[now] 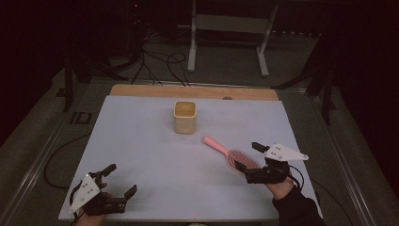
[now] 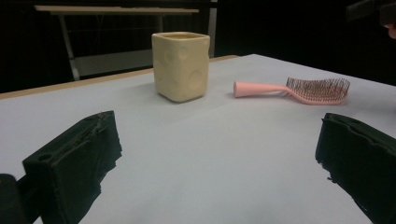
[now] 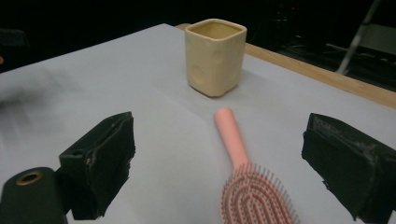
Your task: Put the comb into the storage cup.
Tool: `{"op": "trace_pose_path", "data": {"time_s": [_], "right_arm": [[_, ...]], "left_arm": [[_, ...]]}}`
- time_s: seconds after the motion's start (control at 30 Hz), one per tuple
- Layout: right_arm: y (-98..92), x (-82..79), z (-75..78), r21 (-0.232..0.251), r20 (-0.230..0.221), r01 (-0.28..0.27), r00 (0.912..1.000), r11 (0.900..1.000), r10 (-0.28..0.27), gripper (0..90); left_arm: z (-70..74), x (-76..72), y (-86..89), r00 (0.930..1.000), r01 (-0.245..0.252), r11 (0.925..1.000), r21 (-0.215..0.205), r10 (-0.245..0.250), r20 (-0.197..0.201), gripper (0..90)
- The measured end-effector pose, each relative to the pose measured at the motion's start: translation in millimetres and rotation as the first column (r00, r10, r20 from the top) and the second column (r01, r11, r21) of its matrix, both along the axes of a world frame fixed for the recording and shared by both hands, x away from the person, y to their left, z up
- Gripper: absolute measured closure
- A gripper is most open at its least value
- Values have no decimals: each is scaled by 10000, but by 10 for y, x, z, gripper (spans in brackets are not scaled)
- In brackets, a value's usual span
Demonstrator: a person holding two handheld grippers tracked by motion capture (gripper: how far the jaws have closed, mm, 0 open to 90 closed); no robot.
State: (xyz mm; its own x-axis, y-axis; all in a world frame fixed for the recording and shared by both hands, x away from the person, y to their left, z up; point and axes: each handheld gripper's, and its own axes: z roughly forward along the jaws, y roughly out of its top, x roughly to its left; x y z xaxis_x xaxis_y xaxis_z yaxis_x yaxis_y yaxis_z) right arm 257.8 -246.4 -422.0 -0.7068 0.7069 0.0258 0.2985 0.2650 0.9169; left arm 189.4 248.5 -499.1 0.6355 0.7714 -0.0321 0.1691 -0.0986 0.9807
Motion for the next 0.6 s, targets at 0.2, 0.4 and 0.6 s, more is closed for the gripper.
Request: {"op": "trace_pose_path", "data": {"time_s": [0.2,0.4,0.6], "right_arm": [[97,131,10,-92,-134,-192,9997,9998,190,91],[186,259,-36,-74,-300,-339,9990,9994,336,92],[294,403,-60,-131,-440,-440,9981,9989,434,127]], "left_arm": [[-2,5,-3,10000,28,10000,-5,-28,-3,3],[1,4,1,10000,42,10000,-40,-41,8,3],[2,6,-1,10000,52,10000,-59,-52,15,3]]}}
